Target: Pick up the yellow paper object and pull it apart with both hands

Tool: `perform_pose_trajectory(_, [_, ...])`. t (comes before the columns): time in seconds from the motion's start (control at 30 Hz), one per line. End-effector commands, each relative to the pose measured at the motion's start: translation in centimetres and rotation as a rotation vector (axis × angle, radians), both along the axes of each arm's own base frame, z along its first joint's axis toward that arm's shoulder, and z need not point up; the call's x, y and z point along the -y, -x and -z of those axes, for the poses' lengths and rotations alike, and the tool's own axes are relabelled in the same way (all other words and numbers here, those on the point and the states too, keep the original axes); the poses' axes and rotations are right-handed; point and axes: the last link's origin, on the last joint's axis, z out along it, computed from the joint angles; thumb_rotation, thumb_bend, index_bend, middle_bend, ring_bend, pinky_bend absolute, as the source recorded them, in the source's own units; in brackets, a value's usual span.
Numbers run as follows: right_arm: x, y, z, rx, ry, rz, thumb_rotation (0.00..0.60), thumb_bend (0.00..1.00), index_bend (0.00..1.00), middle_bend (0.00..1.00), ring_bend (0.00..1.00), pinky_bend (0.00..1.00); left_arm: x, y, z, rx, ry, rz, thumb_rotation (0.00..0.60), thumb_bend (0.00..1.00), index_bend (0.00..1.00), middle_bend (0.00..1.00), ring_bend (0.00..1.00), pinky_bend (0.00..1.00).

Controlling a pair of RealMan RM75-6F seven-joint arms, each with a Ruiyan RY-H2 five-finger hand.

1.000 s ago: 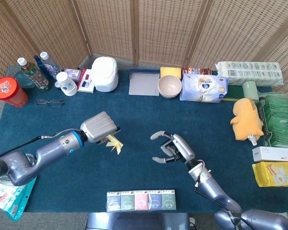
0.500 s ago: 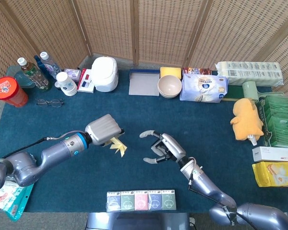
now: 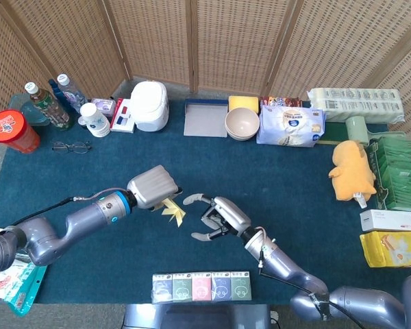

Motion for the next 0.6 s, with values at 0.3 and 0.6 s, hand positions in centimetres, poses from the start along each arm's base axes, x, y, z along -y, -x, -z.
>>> perform_pose_trajectory(0.3, [-0.04,-0.69,0.68,-0.015,-0.005,-0.009,0.6,0.38,0.28,0.99,1.0,1.0,0.08,0.07,0.47,-0.008,0.013,-0.01,0.6,0.39,0.69,0.92,0.93,0.79])
perform_pose_trajectory(0.6, [0.03,-0.73,0.94,-0.016,-0.001,-0.004,0.6,0.45,0.29,0.99,1.0,1.0,0.05,0.21,0.54,-0.008,0.016,-0.014,0.6,0.39,0.69,0.92,0.93,0.79])
